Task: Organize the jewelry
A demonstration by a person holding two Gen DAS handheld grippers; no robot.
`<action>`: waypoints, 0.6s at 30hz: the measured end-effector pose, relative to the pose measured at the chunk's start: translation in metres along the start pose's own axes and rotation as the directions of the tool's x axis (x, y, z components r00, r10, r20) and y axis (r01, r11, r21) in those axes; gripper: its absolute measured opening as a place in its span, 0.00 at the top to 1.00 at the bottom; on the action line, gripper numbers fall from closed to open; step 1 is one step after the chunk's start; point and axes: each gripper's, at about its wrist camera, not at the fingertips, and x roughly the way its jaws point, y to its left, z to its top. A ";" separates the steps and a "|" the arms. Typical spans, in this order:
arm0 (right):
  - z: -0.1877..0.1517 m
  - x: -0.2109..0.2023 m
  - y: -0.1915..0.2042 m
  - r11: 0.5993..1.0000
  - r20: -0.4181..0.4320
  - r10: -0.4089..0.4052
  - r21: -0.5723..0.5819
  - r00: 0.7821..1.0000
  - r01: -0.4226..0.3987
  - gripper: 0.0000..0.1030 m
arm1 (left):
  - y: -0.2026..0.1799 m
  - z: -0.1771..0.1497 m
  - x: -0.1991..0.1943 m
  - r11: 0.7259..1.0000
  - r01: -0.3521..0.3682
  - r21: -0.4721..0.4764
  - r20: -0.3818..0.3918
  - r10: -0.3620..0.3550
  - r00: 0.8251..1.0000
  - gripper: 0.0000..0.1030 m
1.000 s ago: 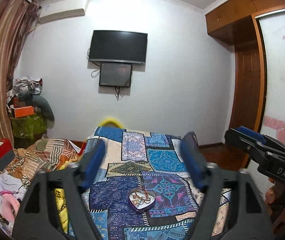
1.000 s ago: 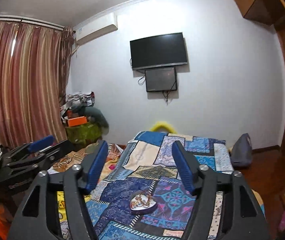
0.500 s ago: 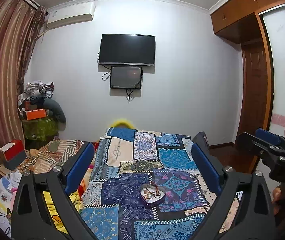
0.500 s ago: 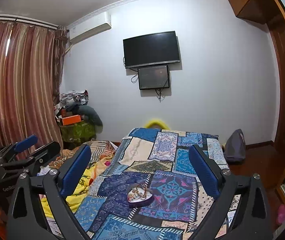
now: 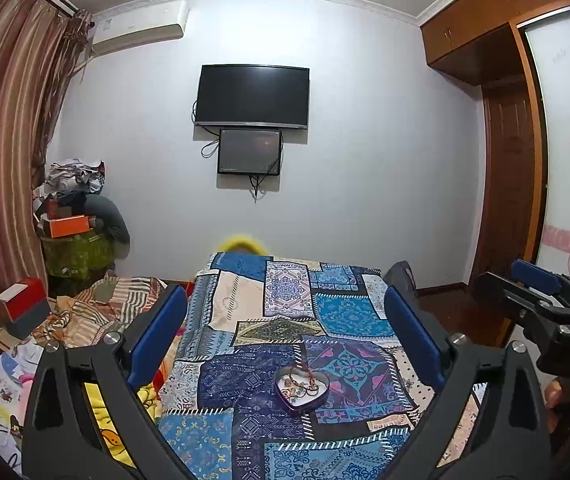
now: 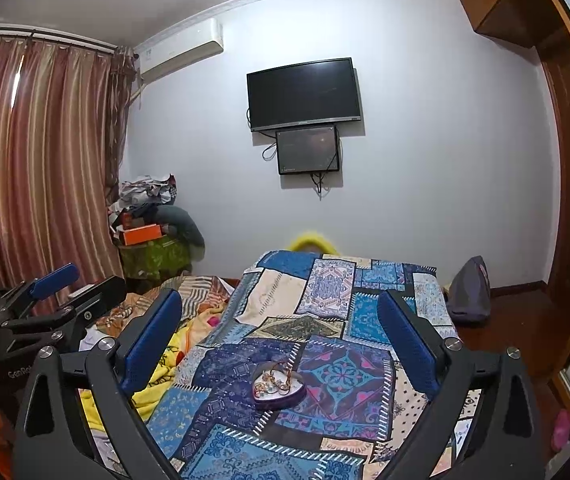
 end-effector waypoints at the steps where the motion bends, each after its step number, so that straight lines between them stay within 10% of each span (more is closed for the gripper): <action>1: 0.000 0.000 0.000 1.000 -0.002 0.001 0.000 1.000 -0.001 0.06 | 0.000 0.000 0.000 1.000 -0.004 -0.001 0.002 0.004 1.000 0.00; 18: 0.002 -0.005 0.004 1.000 -0.014 -0.013 -0.023 1.000 0.013 0.05 | -0.002 -0.003 0.006 1.000 -0.011 0.002 -0.018 0.011 1.000 0.00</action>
